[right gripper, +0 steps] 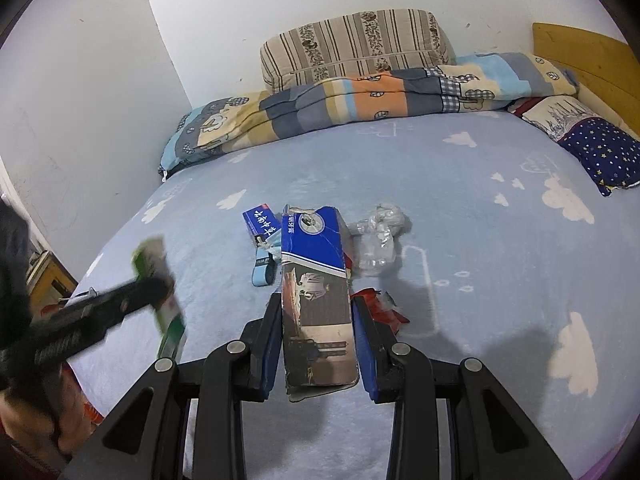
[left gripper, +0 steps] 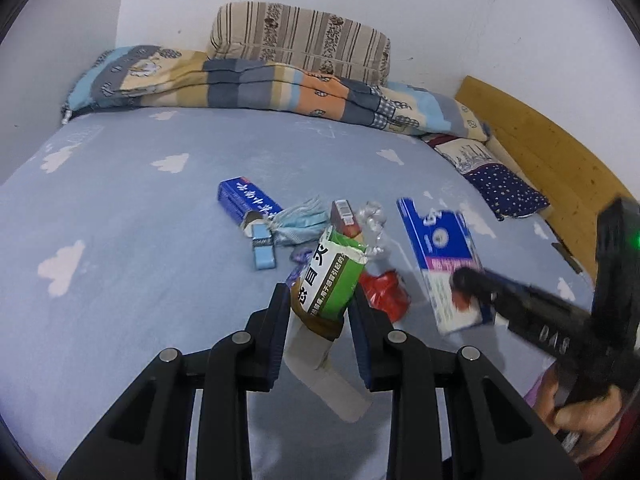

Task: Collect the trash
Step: 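Grasp the green-and-white tube box with the left gripper, then lower the green-and-white tube box and open the left gripper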

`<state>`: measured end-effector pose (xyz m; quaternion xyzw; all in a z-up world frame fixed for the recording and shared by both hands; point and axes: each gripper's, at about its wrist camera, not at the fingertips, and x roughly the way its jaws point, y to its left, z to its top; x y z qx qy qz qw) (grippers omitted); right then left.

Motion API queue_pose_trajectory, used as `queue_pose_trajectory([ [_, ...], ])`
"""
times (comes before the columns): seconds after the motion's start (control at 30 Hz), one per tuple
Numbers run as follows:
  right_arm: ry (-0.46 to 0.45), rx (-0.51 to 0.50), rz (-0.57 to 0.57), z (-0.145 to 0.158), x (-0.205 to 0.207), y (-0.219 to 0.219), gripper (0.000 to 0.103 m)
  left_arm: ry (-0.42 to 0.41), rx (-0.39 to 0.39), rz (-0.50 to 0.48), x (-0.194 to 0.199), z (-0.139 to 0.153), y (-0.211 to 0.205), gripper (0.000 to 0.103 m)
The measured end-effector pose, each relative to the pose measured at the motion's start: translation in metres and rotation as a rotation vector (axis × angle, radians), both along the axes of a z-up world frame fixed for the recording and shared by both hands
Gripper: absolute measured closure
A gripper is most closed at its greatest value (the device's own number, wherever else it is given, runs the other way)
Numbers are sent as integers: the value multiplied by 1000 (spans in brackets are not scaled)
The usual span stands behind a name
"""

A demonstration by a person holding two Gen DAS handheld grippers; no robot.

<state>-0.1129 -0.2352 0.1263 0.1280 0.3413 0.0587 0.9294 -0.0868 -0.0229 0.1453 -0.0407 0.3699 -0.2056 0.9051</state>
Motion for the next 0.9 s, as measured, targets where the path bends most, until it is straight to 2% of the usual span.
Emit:
queue_pose_trajectory([
  [0.07,1,6,5,0,-1,1,68,-13,7,26,-2,-5,3,75],
  [0.3,6,-33,38,-3,-2,17,68,25,-12,43,12,-18,10,75],
  [0.43,9,-48,44,-4,-1,24,68,-5,25,38,8,-16,7,75],
  [0.9,8,-66,49,-6,-4,30,68,-47,66,62,2,-12,5,75],
])
